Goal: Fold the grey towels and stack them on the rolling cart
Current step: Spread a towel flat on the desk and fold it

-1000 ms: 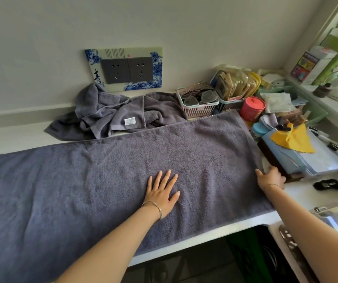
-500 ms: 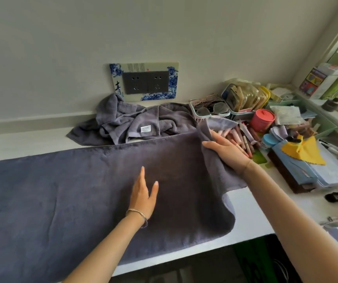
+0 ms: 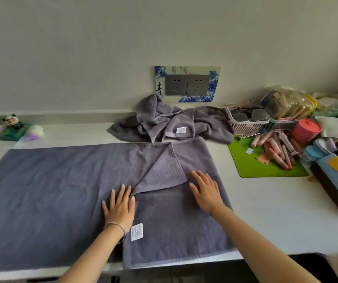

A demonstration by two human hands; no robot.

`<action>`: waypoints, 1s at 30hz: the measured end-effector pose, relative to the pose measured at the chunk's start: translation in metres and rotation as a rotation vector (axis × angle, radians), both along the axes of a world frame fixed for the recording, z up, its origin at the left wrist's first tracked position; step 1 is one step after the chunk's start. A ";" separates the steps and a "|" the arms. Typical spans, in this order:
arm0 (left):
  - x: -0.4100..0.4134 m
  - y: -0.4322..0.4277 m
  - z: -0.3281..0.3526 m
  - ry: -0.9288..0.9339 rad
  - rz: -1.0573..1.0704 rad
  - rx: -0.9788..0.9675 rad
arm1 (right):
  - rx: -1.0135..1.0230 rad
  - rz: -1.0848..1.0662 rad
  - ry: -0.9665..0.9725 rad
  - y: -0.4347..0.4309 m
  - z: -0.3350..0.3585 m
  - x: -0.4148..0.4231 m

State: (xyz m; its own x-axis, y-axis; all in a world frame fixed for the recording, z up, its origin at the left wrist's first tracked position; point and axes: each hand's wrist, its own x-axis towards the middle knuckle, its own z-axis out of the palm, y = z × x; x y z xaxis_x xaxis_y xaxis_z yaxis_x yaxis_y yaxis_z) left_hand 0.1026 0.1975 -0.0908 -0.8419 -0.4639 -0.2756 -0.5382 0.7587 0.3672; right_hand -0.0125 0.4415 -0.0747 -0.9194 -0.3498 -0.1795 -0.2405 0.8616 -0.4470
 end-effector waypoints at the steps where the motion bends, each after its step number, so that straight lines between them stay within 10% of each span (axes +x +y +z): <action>1: 0.000 0.000 0.001 -0.016 -0.012 -0.010 | 0.073 0.020 0.015 0.007 -0.009 0.003; 14: 0.006 0.028 0.017 -0.090 -0.224 -0.043 | 0.277 -0.109 0.080 0.072 -0.018 0.004; 18: 0.009 0.026 0.028 0.043 -0.246 -0.070 | -0.175 -0.372 0.128 0.029 0.004 0.009; 23: 0.012 0.024 0.034 0.119 -0.200 0.363 | -0.917 -0.864 -0.566 -0.026 0.030 0.008; 30: 0.009 0.038 0.036 0.032 -0.109 0.584 | -1.030 -0.782 -0.847 -0.076 0.015 0.012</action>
